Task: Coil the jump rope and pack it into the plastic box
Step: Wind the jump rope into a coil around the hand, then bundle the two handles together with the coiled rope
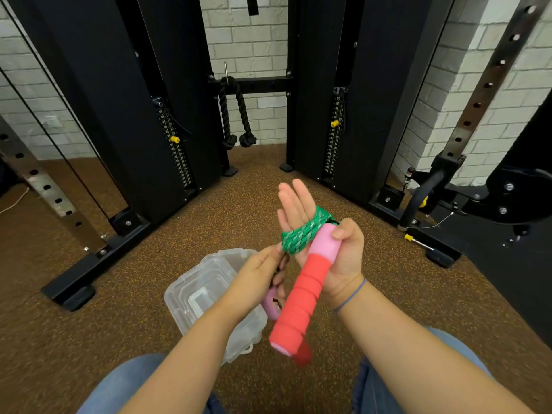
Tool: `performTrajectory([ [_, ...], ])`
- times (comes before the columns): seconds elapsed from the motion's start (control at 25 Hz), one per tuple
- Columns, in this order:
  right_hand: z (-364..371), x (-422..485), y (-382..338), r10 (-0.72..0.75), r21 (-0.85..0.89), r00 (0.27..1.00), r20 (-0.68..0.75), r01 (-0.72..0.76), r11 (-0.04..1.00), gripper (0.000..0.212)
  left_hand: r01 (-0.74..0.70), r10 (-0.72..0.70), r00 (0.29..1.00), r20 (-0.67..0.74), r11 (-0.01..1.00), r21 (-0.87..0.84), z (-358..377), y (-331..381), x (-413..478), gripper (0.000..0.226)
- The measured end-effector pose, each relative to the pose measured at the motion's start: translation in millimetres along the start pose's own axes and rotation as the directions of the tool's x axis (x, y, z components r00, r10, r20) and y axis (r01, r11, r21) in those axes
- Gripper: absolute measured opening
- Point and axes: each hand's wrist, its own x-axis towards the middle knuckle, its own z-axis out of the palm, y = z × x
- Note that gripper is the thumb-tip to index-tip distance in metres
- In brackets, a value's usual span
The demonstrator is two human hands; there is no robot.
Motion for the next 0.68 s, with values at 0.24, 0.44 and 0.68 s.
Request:
performTrajectory([
  [0.24, -7.1, 7.0, -17.6, -0.102, -0.036, 0.987, -0.122, 0.098, 0.995, 0.101, 0.053, -0.048, 0.995, 0.086, 0.997, -0.051, -7.6, 4.8, -0.6, 0.028],
  [0.44, -12.3, 6.0, -22.6, -0.076, -0.054, 0.991, -0.107, 0.071, 0.996, 0.096, 0.068, -0.065, 0.994, 0.083, 0.997, -0.034, -7.7, 7.0, -0.2, 0.029],
  [0.68, -8.9, 7.7, -22.1, -0.069, -0.158, 0.98, -0.185, 0.04, 0.987, 0.105, 0.023, -0.027, 0.999, 0.02, 0.986, 0.163, -7.5, -5.2, 3.4, 0.022],
])
